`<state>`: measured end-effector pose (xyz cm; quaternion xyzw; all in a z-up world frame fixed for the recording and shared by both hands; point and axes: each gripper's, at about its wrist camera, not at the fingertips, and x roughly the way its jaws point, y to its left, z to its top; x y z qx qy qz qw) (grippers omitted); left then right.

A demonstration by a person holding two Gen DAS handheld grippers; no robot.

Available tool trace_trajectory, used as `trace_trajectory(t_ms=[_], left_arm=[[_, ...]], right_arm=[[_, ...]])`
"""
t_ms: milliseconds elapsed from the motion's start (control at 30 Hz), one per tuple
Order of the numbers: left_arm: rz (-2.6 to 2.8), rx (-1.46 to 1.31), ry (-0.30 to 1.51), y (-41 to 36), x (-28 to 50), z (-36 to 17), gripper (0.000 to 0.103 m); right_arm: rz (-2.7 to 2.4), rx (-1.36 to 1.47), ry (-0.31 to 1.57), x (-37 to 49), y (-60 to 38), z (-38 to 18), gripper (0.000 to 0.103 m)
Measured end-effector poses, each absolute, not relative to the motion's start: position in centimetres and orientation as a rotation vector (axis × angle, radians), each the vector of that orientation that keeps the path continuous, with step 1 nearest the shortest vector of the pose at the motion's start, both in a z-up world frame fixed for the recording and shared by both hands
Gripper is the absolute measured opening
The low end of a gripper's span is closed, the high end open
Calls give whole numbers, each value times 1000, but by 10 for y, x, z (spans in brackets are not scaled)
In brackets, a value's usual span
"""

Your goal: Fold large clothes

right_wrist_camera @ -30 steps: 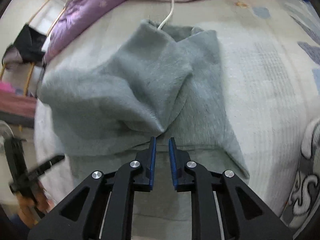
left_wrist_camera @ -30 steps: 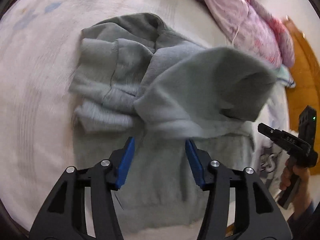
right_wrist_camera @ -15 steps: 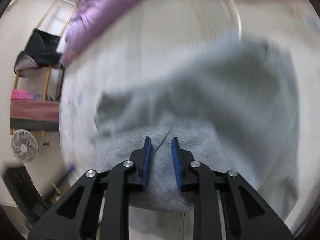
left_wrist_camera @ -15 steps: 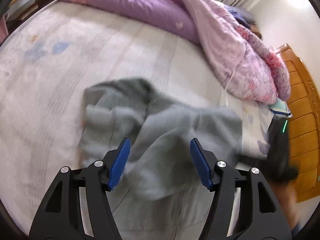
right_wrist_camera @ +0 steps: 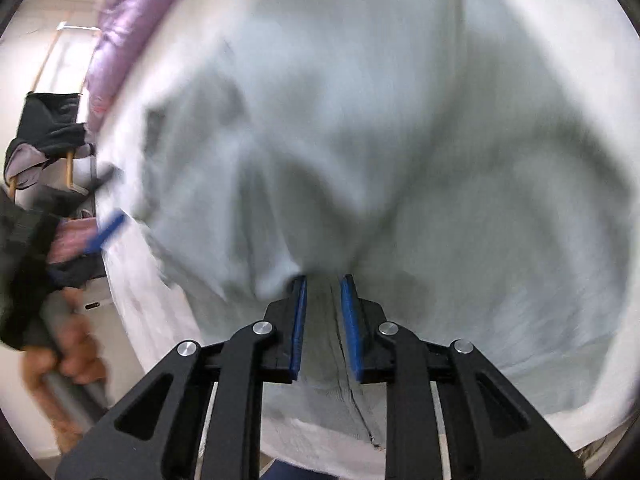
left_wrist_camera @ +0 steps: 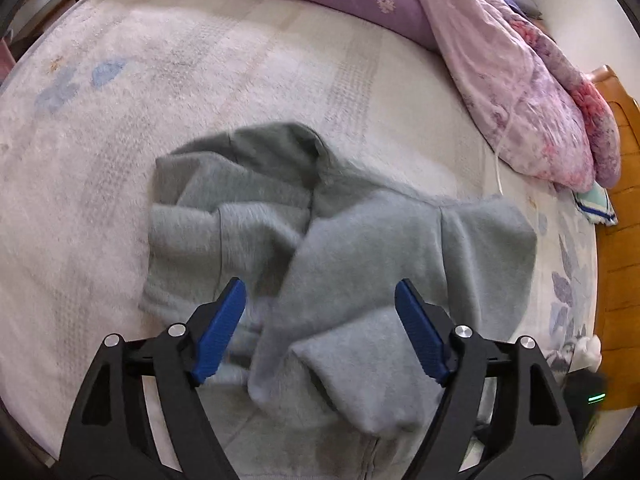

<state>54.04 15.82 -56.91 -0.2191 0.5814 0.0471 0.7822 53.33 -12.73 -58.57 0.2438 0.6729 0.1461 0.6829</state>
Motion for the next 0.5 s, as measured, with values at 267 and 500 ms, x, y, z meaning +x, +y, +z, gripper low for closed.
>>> trace_trajectory(t_ms=[267,500], left_arm=[[169,-601,1395,183,614,-609,83],[218,-623,1526,190,666,-637,91]], right_arm=[[197,553,1351,671,-137,-555,50],[61,528,1510,737,-133,-611,57]])
